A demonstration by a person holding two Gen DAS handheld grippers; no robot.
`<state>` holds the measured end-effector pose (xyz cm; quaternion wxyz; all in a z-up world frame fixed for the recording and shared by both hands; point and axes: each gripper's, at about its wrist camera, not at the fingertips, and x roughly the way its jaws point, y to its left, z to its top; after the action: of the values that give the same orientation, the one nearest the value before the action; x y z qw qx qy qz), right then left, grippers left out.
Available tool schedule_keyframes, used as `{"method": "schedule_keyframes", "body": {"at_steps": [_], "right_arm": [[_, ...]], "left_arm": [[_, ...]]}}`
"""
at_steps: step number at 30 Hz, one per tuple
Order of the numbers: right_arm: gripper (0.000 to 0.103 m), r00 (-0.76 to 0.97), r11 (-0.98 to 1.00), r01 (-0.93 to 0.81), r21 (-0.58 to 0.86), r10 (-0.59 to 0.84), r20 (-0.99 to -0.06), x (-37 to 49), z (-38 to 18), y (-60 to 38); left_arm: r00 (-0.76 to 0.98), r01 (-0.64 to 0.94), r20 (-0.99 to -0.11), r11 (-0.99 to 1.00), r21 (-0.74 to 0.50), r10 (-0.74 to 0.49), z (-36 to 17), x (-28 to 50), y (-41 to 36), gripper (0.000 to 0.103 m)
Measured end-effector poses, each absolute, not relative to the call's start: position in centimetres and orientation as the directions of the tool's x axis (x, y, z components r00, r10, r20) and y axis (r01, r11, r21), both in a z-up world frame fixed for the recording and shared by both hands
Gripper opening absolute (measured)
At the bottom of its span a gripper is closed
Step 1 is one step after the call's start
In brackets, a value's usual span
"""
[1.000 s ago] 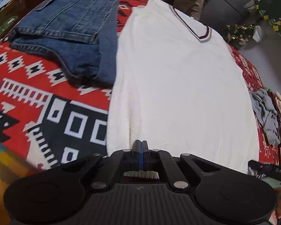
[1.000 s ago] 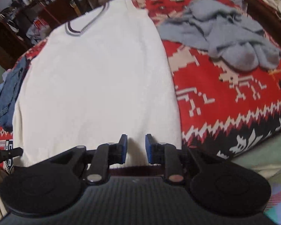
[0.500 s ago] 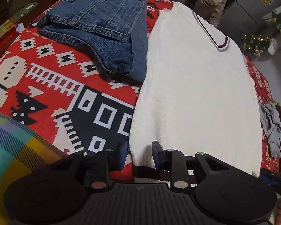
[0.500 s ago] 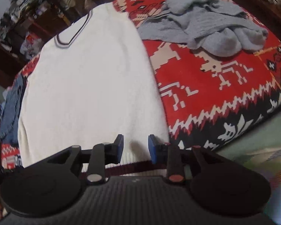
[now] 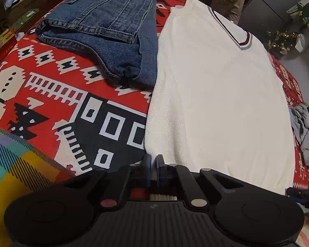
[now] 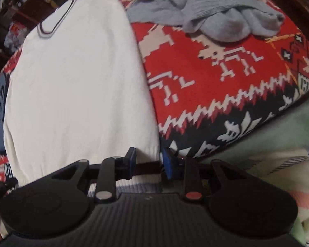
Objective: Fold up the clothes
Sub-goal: 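Grasp the striped hem with both tools and pull it straight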
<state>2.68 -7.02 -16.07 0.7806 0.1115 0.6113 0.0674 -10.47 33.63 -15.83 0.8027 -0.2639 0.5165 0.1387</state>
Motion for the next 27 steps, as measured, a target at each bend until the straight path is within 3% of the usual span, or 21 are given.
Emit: {"method": "schedule_keyframes", "body": {"at_steps": [2, 3, 4, 10, 16, 21, 27], "right_arm": [[0.038, 0.245, 0.971, 0.010, 0.240, 0.230, -0.942, 2.7, -16.0, -6.5], [0.021, 0.246, 0.973, 0.001, 0.232, 0.225, -0.943, 2.6, -16.0, -6.2], [0.013, 0.249, 0.971, 0.005, 0.238, 0.229, -0.941, 2.5, -16.0, -6.2], [0.006, 0.280, 0.948, 0.070, 0.311, 0.281, -0.918, 2.0, -15.3, -7.9], [0.007, 0.241, 0.959, 0.064, 0.275, 0.253, -0.937, 2.3, -16.0, -7.6], [0.025, 0.193, 0.953, 0.048, 0.298, 0.284, -0.939, 2.6, -16.4, -7.6], [0.034, 0.131, 0.936, 0.037, 0.350, 0.343, -0.930, 2.4, -17.1, -7.8]], "left_arm": [[0.425, -0.493, -0.904, 0.828, -0.265, -0.036, -15.7, -10.6, 33.5, 0.004], [0.422, -0.495, -0.906, 0.832, -0.252, -0.023, -15.6, -10.6, 33.4, 0.003], [0.419, -0.497, -0.908, 0.834, -0.239, -0.010, -15.5, -10.7, 33.3, 0.003], [0.378, -0.538, -0.926, 0.814, -0.218, 0.002, -14.8, -11.3, 34.8, 0.003], [0.339, -0.528, -0.940, 0.831, -0.174, 0.019, -15.2, -10.7, 34.1, 0.004], [0.325, -0.543, -0.943, 0.801, -0.251, -0.075, -15.4, -11.2, 35.1, 0.013], [0.317, -0.504, -0.940, 0.818, -0.277, -0.123, -15.4, -11.6, 34.5, 0.025]]}}
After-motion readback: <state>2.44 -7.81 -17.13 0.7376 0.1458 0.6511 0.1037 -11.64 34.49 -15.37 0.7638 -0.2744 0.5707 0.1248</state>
